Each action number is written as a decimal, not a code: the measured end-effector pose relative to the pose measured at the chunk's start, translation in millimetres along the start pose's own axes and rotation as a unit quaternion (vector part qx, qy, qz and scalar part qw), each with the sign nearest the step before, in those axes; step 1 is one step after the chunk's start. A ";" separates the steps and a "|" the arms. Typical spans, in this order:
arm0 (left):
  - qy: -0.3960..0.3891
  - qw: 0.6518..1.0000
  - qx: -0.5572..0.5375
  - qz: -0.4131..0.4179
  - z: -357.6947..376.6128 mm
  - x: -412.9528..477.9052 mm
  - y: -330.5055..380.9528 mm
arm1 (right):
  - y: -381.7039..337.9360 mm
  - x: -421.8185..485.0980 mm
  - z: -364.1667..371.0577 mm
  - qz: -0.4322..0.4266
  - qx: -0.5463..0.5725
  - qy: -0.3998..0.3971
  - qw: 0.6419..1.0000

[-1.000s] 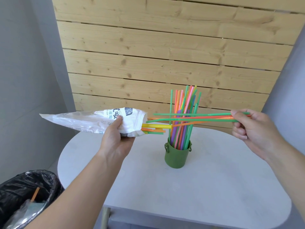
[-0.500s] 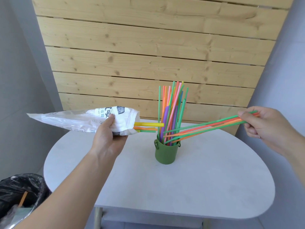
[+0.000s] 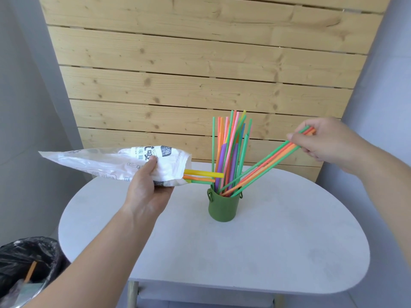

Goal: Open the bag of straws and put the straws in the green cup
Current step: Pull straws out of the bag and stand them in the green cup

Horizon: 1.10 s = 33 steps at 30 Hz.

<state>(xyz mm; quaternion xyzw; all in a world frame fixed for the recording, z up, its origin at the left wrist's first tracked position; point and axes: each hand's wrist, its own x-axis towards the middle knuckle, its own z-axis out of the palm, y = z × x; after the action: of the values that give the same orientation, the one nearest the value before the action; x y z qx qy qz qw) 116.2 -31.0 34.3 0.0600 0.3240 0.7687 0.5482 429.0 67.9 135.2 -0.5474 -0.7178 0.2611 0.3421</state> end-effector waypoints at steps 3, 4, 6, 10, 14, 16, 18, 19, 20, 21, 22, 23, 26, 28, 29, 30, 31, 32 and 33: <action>-0.002 1.000 0.005 -0.003 2.3 -2.8 -1.4 | -22.1 11.8 10.8 -0.031 -0.022 -0.029 0.999; -0.002 1.000 0.007 -0.003 2.4 -3.2 -1.8 | -29.1 15.5 14.9 -0.040 -0.040 -0.037 0.998; -0.003 1.000 0.011 -0.004 2.4 -3.5 -1.9 | -42.2 22.7 24.2 -0.058 -0.089 -0.044 0.993; -0.002 1.000 0.012 -0.010 1.3 -4.3 -1.5 | -59.0 36.3 42.8 -0.084 -0.154 -0.069 0.982; 0.000 1.000 0.008 -0.008 1.6 -4.9 1.1 | -70.2 45.3 59.2 -0.103 -0.209 -0.086 0.969; -0.001 1.000 0.006 -0.008 1.5 -4.5 2.7 | -73.7 48.8 65.0 -0.114 -0.231 -0.088 0.962; -0.001 1.000 0.003 -0.006 1.7 -4.3 4.0 | -74.8 51.8 69.5 -0.117 -0.243 -0.078 0.960; 0.000 1.000 0.003 -0.005 2.0 -4.3 4.4 | -74.4 53.2 71.7 -0.118 -0.244 -0.067 0.960; 0.001 1.000 0.002 -0.005 2.1 -3.9 4.7 | -73.4 54.2 73.6 -0.119 -0.242 -0.054 0.962; 0.003 1.000 0.001 -0.006 2.3 -3.9 4.9 | -71.4 55.2 76.0 -0.118 -0.236 -0.039 0.964; 0.004 1.000 0.000 -0.007 2.3 -3.5 5.0 | -69.3 55.4 78.4 -0.117 -0.227 -0.025 0.966; 0.004 1.000 0.000 -0.007 2.2 -3.4 5.1 | -66.6 56.1 80.9 -0.114 -0.216 -0.013 0.970; 0.001 1.000 0.000 -0.007 2.3 -3.7 5.2 | -59.4 56.5 86.9 -0.117 -0.181 0.020 0.976; -0.001 1.000 0.000 -0.006 2.6 -4.2 5.3 | -56.0 56.0 90.1 -0.127 -0.155 0.041 0.979; 0.000 1.000 0.000 -0.006 2.9 -4.4 5.3 | -55.2 55.1 91.5 -0.132 -0.145 0.047 0.979; 0.000 1.000 0.001 -0.005 3.0 -4.5 5.2 | -54.6 53.7 93.0 -0.140 -0.142 0.051 0.979; 0.001 1.000 0.002 -0.005 3.0 -4.7 5.2 | -54.2 52.1 94.6 -0.150 -0.149 0.051 0.976; 0.003 1.000 0.003 -0.004 3.3 -5.1 5.4 | -54.2 50.4 95.7 -0.159 -0.163 0.051 0.972; 0.003 1.000 0.003 -0.004 3.4 -5.3 5.5 | -53.9 48.8 96.4 -0.167 -0.179 0.051 0.968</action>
<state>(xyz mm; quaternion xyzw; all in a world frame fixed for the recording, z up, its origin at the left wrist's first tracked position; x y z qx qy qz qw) 115.3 -35.3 41.5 0.0580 0.3287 0.7655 0.5501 313.3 100.7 124.9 -0.4842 -0.8159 0.0396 0.3134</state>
